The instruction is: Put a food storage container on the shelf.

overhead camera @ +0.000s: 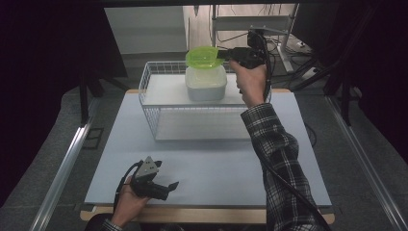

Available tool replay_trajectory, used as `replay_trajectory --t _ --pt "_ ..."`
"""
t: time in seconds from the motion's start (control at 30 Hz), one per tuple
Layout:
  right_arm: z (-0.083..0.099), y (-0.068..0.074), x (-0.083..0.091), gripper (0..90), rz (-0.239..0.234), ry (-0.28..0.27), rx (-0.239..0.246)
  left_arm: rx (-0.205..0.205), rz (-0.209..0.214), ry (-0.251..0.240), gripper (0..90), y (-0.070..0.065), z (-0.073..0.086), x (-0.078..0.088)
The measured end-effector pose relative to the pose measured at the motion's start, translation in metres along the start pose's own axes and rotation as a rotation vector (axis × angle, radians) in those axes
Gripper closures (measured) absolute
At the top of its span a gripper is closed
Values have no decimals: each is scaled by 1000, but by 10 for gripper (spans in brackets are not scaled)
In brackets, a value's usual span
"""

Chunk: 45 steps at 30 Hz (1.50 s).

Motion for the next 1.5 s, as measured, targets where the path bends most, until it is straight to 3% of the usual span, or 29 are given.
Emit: replay_trajectory --t 0.17,0.3,0.53,0.7,1.03,1.5 --pt "1 -5 -1 620 -7 -11 -7 -3 -1 -2 21 0 0 1" --pt "0 -3 -1 543 -28 -12 18 -1 0 -3 21 0 0 1" --pt "1 1 4 352 -26 -3 82 -4 -1 0 21 0 0 0" --pt "3 3 15 269 -1 -7 162 -3 -3 -1 21 0 0 0" --pt "20 2 38 201 12 -4 279 -3 -11 -10 18 0 -2 1" --pt "50 -4 55 148 34 27 373 -8 -8 -12 15 -2 -2 0"
Point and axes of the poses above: each handheld gripper's, and its own axes: x roughly backward along the jaws, z roughly out of its underside, y roughly to its left, the point moved 8 cm from there along -x, roughly forward along the jaws, and after that the axes turned 8 degrees about x, right-handed, at the moved point
